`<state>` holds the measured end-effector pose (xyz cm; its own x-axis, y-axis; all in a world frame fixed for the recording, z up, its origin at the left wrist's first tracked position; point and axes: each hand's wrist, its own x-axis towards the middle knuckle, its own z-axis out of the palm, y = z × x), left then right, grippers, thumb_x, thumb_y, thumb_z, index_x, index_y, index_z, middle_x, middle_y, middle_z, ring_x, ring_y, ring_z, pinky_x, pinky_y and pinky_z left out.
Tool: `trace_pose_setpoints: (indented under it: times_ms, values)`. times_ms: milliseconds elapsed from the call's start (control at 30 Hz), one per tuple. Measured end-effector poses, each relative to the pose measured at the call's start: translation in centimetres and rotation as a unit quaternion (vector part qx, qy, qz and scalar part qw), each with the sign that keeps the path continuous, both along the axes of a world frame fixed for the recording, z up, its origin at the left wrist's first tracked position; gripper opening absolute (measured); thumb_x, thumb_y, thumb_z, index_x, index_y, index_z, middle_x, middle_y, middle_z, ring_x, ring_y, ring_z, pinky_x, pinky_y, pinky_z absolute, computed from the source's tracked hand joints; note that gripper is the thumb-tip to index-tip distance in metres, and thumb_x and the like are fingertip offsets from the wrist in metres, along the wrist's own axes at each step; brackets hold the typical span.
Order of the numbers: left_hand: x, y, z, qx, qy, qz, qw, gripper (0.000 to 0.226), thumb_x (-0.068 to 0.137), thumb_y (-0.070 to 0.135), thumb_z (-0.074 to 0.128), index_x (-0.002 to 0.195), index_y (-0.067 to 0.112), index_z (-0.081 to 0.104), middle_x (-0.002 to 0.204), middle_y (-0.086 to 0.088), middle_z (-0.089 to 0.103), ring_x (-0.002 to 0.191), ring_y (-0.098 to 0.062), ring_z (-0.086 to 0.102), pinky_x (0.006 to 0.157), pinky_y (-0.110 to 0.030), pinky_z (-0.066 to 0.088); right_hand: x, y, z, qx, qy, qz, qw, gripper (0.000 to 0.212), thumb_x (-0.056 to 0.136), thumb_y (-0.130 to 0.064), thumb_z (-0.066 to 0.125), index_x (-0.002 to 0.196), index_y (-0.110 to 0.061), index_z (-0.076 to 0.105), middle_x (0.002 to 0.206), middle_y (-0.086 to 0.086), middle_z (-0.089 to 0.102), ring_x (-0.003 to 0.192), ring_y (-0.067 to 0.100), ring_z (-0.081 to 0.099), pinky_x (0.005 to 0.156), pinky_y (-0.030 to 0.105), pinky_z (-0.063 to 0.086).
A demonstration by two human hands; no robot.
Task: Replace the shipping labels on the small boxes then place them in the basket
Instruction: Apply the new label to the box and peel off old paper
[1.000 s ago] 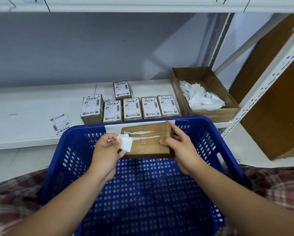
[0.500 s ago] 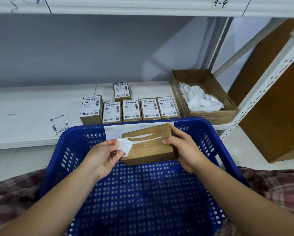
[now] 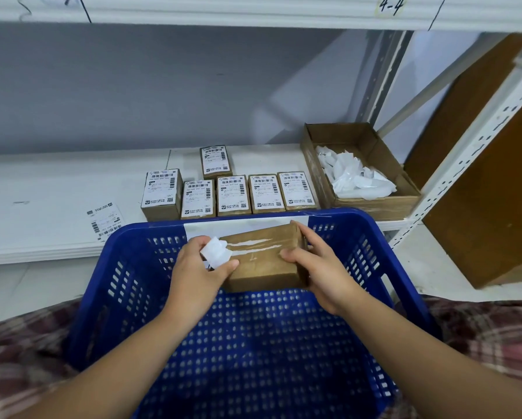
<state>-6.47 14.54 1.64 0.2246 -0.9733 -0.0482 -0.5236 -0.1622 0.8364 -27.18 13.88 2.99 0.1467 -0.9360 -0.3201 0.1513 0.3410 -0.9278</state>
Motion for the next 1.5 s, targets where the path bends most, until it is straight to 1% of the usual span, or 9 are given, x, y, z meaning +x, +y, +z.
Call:
trace_pose_setpoints:
  times_ms: [200,400,533,633,733,1033,1167,1333,1500]
  values:
    - [0.4,0.0,-0.2,-0.049,-0.038,-0.002,0.998,0.026,0.084,0.024,0.069,0.105,0.02,0.054,0.102,0.005,0.054,0.093,-0.013,0.052,0.072,-0.021,0.038,0.0,0.2,0.4,0.004,-0.014,-0.013,1.0,0.061,0.084,-0.006,0.069,0.135,-0.033,0.05,0.123,0.004,0.061,0.099,0.021,0.069,0.088,0.04,0.058]
    - [0.1,-0.1,-0.5,-0.017,-0.038,-0.029,0.999,0.017,0.088,0.021,0.065,0.079,0.018,0.05,0.083,0.0,0.057,0.072,-0.012,0.051,0.057,-0.022,0.033,0.6,0.5,-0.1,-0.012,0.02,-0.074,0.997,0.045,0.085,-0.028,0.071,0.12,-0.033,0.044,0.119,0.007,0.059,0.105,0.026,0.065,0.092,0.053,0.054]
    - [-0.3,0.3,-0.9,-0.014,-0.072,-0.057,0.996,0.023,0.092,0.018,0.058,0.074,0.017,0.044,0.079,-0.004,0.056,0.067,-0.013,0.047,0.053,-0.022,0.031,1.6,1.5,-0.6,-0.047,0.028,-0.078,0.995,0.049,0.079,-0.041,0.07,0.121,-0.034,0.046,0.123,0.0,0.057,0.105,0.014,0.062,0.09,0.042,0.057]
    - [-0.6,0.7,-1.1,-0.029,-0.113,-0.09,0.989,0.024,0.095,0.017,0.053,0.075,0.019,0.038,0.078,0.001,0.049,0.066,-0.009,0.043,0.051,-0.018,0.031,2.0,2.2,-1.0,-0.077,0.045,-0.074,0.993,0.056,0.084,-0.029,0.071,0.13,-0.036,0.04,0.115,-0.017,0.051,0.1,0.007,0.06,0.073,0.026,0.059]
    - [-0.9,1.0,-1.1,-0.036,-0.123,-0.1,0.987,0.027,0.096,0.017,0.05,0.074,0.021,0.035,0.076,0.004,0.044,0.064,-0.009,0.039,0.05,-0.018,0.029,2.0,2.0,-1.1,-0.083,0.072,-0.095,0.989,0.055,0.086,-0.024,0.072,0.129,-0.036,0.041,0.113,-0.019,0.05,0.101,0.008,0.06,0.072,0.028,0.06]
    - [-0.5,0.3,-1.5,0.08,0.049,-0.064,0.994,0.023,0.096,0.012,0.049,0.076,0.015,0.037,0.088,-0.013,0.056,0.076,-0.026,0.058,0.061,-0.041,0.051,1.4,1.4,-1.1,-0.043,0.058,-0.11,0.991,0.046,0.089,-0.019,0.068,0.127,-0.037,0.05,0.115,-0.016,0.053,0.102,0.011,0.06,0.078,0.04,0.061]
    - [-0.7,0.0,-1.0,0.085,0.162,-0.008,0.983,0.024,0.096,0.003,0.046,0.077,0.014,0.038,0.092,-0.003,0.049,0.087,-0.02,0.056,0.057,-0.025,0.055,0.8,0.8,-0.5,-0.033,0.047,-0.11,0.992,0.048,0.089,-0.018,0.067,0.131,-0.037,0.051,0.118,-0.014,0.051,0.108,0.016,0.057,0.079,0.042,0.061]
    - [-0.8,0.1,-1.1,0.097,0.189,0.015,0.977,0.017,0.097,0.004,0.046,0.082,0.009,0.04,0.094,-0.003,0.049,0.086,-0.016,0.054,0.058,-0.024,0.054,0.5,0.3,-0.4,-0.032,0.04,-0.105,0.993,0.05,0.089,-0.016,0.067,0.131,-0.038,0.052,0.117,-0.016,0.052,0.111,0.019,0.057,0.078,0.04,0.061]
    - [-0.8,-0.1,-0.9,0.106,0.324,0.053,0.939,0.017,0.098,0.003,0.044,0.082,0.008,0.041,0.106,-0.012,0.054,0.097,-0.023,0.059,0.06,-0.022,0.058,0.2,0.0,-0.2,-0.007,0.007,-0.121,0.993,0.041,0.09,-0.018,0.066,0.12,-0.044,0.053,0.12,-0.009,0.055,0.11,0.025,0.061,0.073,0.037,0.061]
